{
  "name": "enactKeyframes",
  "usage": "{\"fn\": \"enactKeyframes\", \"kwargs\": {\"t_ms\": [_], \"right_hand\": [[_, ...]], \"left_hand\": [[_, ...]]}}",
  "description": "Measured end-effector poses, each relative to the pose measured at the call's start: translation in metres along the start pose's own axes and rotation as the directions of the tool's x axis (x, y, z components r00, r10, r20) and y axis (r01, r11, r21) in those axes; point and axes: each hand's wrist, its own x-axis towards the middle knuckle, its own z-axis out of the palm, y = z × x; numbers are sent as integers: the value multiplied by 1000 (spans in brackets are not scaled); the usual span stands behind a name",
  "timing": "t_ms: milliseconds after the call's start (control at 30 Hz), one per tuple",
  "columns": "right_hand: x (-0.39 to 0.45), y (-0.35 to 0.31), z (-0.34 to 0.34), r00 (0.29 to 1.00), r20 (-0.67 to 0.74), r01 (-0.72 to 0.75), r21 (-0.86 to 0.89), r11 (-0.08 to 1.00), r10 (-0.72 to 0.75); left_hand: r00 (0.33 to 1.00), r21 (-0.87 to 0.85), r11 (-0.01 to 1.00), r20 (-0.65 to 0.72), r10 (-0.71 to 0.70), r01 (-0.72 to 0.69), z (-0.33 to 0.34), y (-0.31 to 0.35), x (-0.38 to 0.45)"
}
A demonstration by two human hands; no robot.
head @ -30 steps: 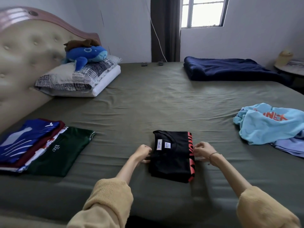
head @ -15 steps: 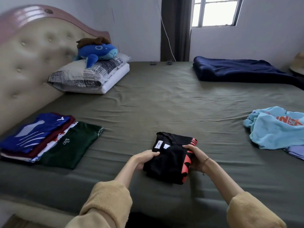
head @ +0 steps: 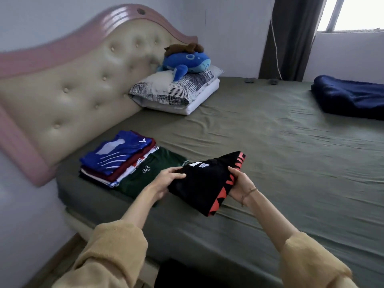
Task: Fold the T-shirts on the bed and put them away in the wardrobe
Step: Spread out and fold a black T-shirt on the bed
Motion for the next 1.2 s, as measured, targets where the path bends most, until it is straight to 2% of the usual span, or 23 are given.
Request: {"fn": "enactKeyframes", "kwargs": {"t_ms": [167,233,300,367,433,500,600,733,967,1200], "right_hand": [[65,27,66,996,94,-15,73,997,8],[86,36,87,989,147,-13,111,994,-4],[103,46,108,979,202,-28,139,990,0],[119,63,117,983,178,-55,87,995,39],[131,84,114,990,65,-121,-63,991,125],[141,100,107,984,-60,-176,-184,967,168],[146,98,100,980,-106,-186,-206,961,167],[144,91,95,969,-184,-208,-259,943,163],[138,94,104,982,-178,-112,-320,941,56],[145,95,103,950,-304,-91,-482,871,-70]], "left_hand": [[987,-299,947,-142,75,-115,-71,20,3],[972,-475,857,-205,113,-200,-89,25,2],[953,-575,776,-282,111,-261,-111,26,7],[939,-546,814,-344,0,-200,-122,15,12],[899,-476,875,-417,-135,-90,-124,-7,18],[849,-424,904,-496,-181,-55,-122,-28,23],[795,-383,922,-574,-194,-51,-125,-41,30],[742,-413,908,-631,-228,-73,-123,-42,33],[647,-445,879,-723,-241,-169,-125,-42,25],[589,-252,967,-787,-183,-37,-111,-41,16]]}}
